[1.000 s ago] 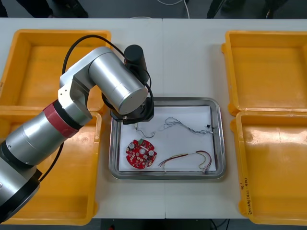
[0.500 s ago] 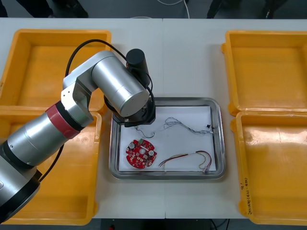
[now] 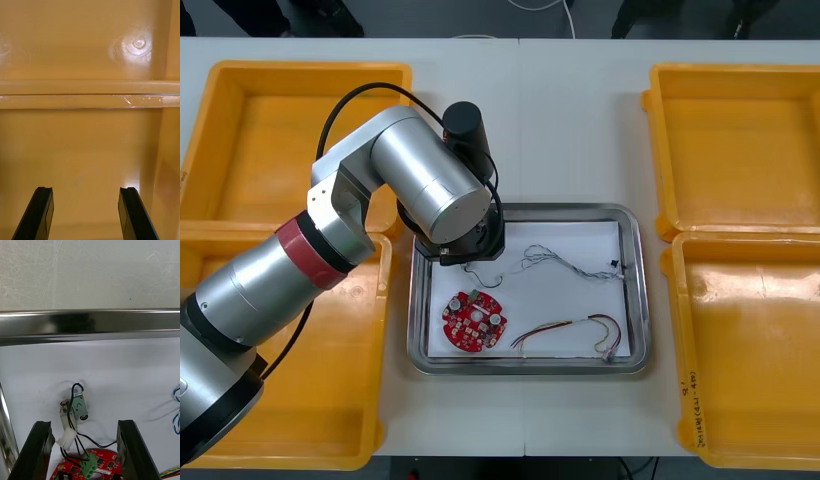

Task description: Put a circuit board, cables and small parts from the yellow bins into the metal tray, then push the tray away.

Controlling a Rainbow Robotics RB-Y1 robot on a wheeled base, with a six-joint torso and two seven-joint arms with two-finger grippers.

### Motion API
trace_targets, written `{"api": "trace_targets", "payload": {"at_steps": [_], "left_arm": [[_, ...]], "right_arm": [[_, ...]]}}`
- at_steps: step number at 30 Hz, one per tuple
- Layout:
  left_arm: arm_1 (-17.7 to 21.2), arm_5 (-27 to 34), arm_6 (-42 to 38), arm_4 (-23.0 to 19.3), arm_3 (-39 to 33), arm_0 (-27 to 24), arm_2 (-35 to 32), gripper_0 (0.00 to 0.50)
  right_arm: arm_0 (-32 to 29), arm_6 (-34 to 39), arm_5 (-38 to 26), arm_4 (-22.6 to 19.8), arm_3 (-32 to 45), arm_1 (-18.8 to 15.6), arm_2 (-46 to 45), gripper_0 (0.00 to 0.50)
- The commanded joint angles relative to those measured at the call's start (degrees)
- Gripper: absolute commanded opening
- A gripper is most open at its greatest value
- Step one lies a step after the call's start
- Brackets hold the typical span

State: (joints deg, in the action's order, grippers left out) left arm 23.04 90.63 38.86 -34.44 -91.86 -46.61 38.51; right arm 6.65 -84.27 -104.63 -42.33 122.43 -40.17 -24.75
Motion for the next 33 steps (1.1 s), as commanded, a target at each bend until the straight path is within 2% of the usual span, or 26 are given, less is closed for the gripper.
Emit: {"api": "trace_targets", "payload": {"at_steps": [1,11,20,25,30,33], "left_arm": [[-0.54,-0.11,-3.71,-0.63,-0.69,-3.14,0.43,0.5],[-0.1,6.48,-1.68,-2.56,-2.01,-5.24,-5.46,0.5],[2.62,15.36,3.24,-5.99,-4.29,-7.71,-14.43,0.5],[5.17,19.37,4.64,-8.62,-4.47,-9.9,-18.64,0.5],[8.33,19.37,5.79,-11.79,-4.56,-10.87,-22.07,0.5],[11.15,19.37,6.58,-14.51,-4.56,-11.22,-23.57,0.5]], "right_arm": [[-0.76,1.92,-0.31,-0.12,1.76,0.44,0.14,0.5],[-0.76,2.18,-0.31,-0.3,1.76,0.44,0.14,0.5],[-0.85,2.8,-0.31,-0.47,2.2,0.44,0.14,0.5],[-0.58,3.24,-1.19,-0.47,3.52,0.09,-0.74,0.5],[0.74,2.89,-3.56,-1.18,6.15,-1.76,-0.65,0.5],[1.35,3.24,-3.91,-4.08,7.3,-3.25,-0.21,0.5]]}}
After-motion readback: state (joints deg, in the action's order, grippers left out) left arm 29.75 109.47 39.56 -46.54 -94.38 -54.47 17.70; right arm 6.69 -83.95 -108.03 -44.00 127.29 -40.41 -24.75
